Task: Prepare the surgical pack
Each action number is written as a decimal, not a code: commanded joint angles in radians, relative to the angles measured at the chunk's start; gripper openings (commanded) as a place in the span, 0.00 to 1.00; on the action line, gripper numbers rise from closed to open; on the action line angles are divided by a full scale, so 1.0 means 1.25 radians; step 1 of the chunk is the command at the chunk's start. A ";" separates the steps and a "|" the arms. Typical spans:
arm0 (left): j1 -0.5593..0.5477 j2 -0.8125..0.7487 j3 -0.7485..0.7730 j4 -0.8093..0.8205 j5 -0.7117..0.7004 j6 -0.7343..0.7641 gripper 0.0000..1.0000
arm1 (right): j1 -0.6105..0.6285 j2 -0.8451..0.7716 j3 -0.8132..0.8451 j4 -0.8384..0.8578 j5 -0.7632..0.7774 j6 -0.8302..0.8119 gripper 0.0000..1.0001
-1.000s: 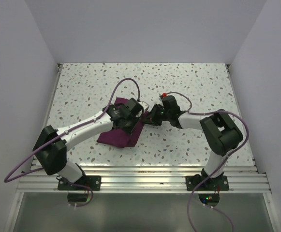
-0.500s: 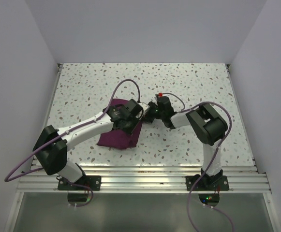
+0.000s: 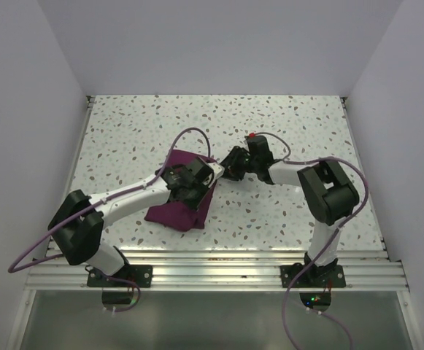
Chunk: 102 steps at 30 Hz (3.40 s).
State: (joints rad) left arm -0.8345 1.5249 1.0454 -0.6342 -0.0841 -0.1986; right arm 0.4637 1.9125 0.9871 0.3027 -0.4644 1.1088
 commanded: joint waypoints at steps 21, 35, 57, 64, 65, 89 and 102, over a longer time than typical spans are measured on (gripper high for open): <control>-0.018 -0.010 0.009 -0.020 0.043 -0.076 0.57 | 0.007 0.035 0.123 -0.069 -0.140 0.038 0.66; -0.061 0.027 -0.074 0.040 0.114 -0.131 0.10 | -0.033 0.086 0.142 -0.150 -0.109 -0.045 0.10; -0.053 -0.028 0.063 0.046 0.191 -0.101 0.48 | -0.167 -0.164 -0.036 -0.415 -0.236 -0.338 0.63; -0.036 0.040 0.058 0.123 0.246 -0.118 0.26 | -0.168 -0.172 0.071 -0.509 -0.269 -0.382 0.56; -0.034 0.046 0.047 0.134 0.259 -0.123 0.21 | -0.168 -0.140 0.094 -0.493 -0.303 -0.373 0.47; 0.158 0.238 -0.021 0.143 0.242 -0.056 0.03 | -0.168 0.149 0.080 -0.220 -0.335 -0.303 0.02; 0.329 0.386 0.188 0.039 0.150 0.063 0.00 | -0.167 0.194 0.179 -0.273 -0.291 -0.294 0.02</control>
State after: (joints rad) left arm -0.4820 1.9381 1.2655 -0.6041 0.3031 -0.2199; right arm 0.2447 2.1120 1.2068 -0.0029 -0.9092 0.7536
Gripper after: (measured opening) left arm 0.006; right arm 0.025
